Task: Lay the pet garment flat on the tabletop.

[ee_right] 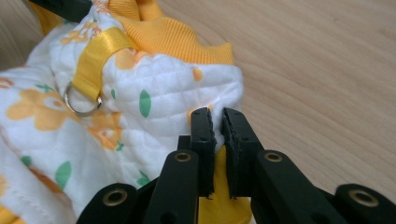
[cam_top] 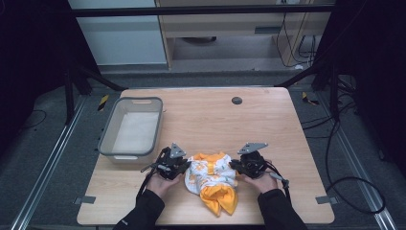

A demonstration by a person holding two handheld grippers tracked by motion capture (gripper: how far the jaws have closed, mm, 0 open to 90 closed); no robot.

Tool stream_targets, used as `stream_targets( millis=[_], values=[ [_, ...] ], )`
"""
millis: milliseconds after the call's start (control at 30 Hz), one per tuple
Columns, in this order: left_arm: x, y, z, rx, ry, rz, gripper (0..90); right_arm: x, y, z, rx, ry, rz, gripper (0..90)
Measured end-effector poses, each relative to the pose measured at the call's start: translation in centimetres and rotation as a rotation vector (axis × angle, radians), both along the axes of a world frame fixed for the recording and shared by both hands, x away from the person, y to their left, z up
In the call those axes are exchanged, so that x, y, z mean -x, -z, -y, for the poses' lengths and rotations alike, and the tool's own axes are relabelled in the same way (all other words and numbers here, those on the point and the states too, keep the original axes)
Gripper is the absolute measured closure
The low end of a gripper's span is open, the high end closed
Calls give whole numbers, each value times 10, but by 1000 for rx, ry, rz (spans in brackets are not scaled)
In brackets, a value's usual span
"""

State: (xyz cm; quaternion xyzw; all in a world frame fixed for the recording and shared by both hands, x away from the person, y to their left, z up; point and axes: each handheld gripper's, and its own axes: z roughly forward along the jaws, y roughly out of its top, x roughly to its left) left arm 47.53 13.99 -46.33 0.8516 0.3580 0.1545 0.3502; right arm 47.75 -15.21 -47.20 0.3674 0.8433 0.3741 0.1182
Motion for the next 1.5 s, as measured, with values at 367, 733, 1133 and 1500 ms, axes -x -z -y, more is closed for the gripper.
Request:
stream_targets(
  millis=[367, 733, 1133, 1500],
  values=[
    [14, -33, -5, 98, 12, 87, 818, 14, -32, 14, -101, 5, 119, 835],
    [26, -57, -6, 155, 6, 186, 818, 20, -51, 21, -162, 21, 186, 837],
    [26, -74, -5, 207, -12, 244, 818, 21, -69, 22, -198, 50, 269, 837],
    [14, -101, -1, 262, -65, 342, 818, 11, -91, 18, -267, 133, 391, 837]
  ],
)
